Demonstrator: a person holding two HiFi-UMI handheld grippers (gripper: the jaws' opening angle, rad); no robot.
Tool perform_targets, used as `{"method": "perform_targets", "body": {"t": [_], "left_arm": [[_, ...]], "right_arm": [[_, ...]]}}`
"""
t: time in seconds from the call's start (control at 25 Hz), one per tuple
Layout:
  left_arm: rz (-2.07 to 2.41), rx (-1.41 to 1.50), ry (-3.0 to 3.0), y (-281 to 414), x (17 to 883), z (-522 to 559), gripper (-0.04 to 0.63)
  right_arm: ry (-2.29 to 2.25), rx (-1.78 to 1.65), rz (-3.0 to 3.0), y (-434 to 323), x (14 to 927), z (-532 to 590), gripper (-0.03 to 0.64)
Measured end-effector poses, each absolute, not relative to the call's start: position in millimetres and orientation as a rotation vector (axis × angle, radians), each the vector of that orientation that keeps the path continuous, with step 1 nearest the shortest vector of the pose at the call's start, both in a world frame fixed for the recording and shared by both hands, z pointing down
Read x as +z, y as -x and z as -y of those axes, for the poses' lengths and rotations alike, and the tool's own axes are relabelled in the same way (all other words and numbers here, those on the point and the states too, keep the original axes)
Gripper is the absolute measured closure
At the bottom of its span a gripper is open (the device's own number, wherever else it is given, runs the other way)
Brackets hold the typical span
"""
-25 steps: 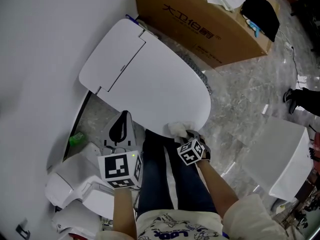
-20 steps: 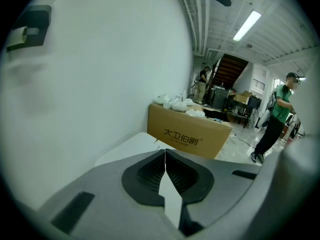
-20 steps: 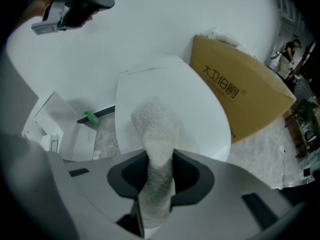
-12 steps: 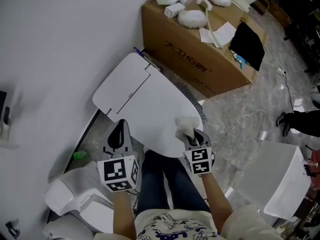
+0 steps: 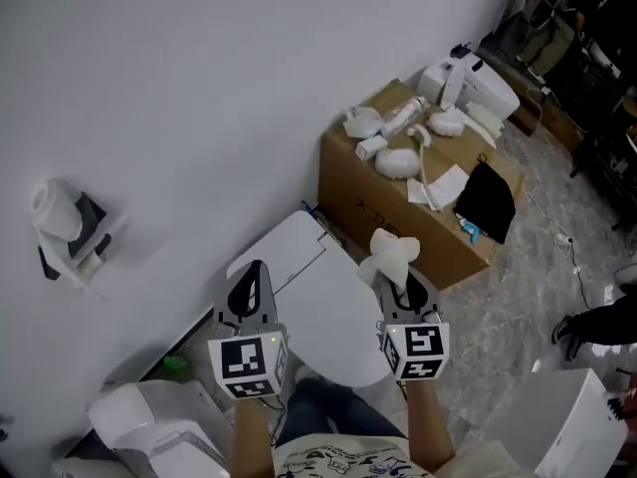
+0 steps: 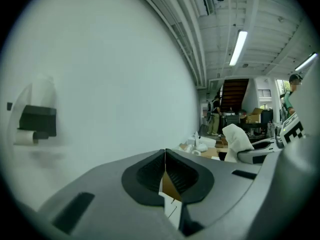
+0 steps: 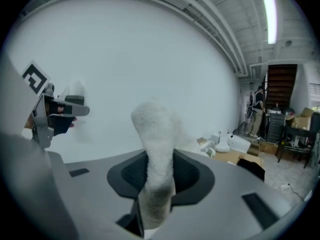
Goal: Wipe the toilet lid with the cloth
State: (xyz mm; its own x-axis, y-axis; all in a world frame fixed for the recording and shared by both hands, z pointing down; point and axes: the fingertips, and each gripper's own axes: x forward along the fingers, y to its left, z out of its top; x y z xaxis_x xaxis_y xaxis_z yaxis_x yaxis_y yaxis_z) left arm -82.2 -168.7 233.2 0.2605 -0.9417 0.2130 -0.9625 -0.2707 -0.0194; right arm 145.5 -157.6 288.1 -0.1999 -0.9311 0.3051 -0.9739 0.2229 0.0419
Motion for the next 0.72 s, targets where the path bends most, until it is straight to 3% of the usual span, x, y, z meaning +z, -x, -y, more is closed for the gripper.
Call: {"method": "perform_targets", "body": {"t": [0.36,0.72], "left_arm": [[2.024,0.133,-2.432,110.0,135.1,162.4,0.586],[2.137,0.070,-2.406,134.5,98.2,153.8,0.586]], "right_arm": [[-1.899,0.067,2.434,-128.5,168.9,183.7,0.514],[-1.863,-0.006,2.547,-97.6,127.4,187.3,0.512]]}}
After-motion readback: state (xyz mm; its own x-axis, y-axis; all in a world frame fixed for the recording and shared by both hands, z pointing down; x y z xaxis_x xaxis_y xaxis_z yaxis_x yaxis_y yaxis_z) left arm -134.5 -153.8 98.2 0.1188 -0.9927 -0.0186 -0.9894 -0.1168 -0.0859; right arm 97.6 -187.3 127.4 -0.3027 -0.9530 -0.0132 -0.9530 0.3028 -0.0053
